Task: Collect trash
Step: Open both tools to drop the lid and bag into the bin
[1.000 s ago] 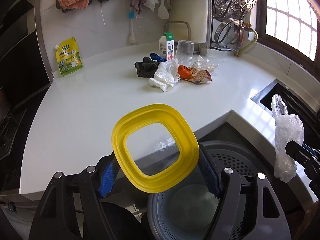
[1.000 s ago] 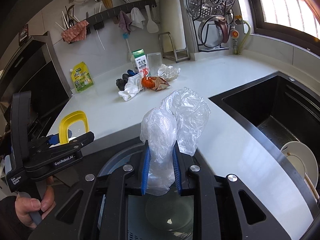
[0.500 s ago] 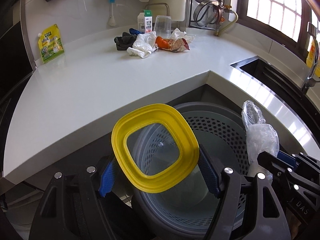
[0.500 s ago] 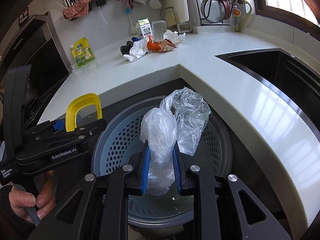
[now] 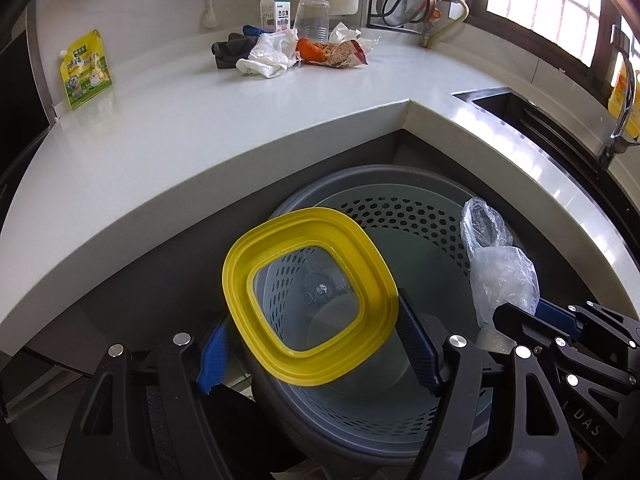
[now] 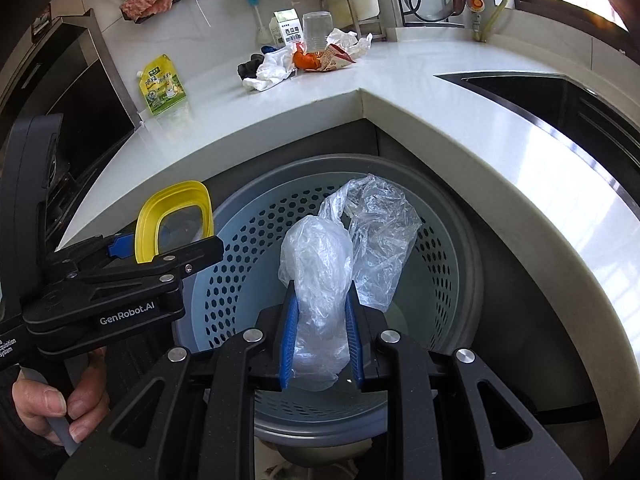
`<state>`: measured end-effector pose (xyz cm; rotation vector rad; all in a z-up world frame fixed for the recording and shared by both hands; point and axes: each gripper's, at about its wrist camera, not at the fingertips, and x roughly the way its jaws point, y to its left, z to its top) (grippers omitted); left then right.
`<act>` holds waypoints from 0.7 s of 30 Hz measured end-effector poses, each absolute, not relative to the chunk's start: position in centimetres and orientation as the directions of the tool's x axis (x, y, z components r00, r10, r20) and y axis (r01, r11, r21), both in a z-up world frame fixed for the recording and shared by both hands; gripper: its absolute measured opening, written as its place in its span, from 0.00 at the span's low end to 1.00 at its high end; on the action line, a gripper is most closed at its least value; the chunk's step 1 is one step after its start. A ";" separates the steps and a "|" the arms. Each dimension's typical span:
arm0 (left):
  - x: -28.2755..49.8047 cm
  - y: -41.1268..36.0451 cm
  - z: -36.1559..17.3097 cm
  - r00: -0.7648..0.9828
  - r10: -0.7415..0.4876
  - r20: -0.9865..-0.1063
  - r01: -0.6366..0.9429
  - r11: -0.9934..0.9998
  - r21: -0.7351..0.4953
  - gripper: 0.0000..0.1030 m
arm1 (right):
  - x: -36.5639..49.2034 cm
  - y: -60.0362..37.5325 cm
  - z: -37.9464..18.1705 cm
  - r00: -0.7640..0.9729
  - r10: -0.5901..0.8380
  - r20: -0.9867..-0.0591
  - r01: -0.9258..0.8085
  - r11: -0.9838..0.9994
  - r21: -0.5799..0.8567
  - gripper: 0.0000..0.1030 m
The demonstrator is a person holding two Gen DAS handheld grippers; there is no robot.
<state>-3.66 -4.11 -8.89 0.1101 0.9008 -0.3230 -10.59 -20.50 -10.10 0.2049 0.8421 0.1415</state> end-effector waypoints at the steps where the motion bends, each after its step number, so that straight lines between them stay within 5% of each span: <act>1: -3.6 -4.1 -8.9 0.575 -0.231 -0.785 0.319 0.947 -0.044 0.69 | -10.5 -20.5 -10.1 0.658 0.205 -0.725 -0.043 0.971 0.235 0.21; 9: -3.6 -3.9 -9.5 0.554 -0.236 -0.798 0.319 0.946 -0.059 0.70 | -10.5 -20.7 -10.3 0.657 0.206 -0.725 -0.039 0.970 0.241 0.25; 16: -3.6 -3.8 -9.6 0.547 -0.227 -0.806 0.313 0.948 -0.055 0.77 | -10.7 -21.1 -10.1 0.675 0.191 -0.712 -0.024 0.971 0.238 0.48; 21: -3.6 -3.6 -9.7 0.541 -0.221 -0.811 0.304 0.951 -0.056 0.80 | -10.8 -21.3 -9.8 0.682 0.187 -0.707 -0.019 0.971 0.239 0.48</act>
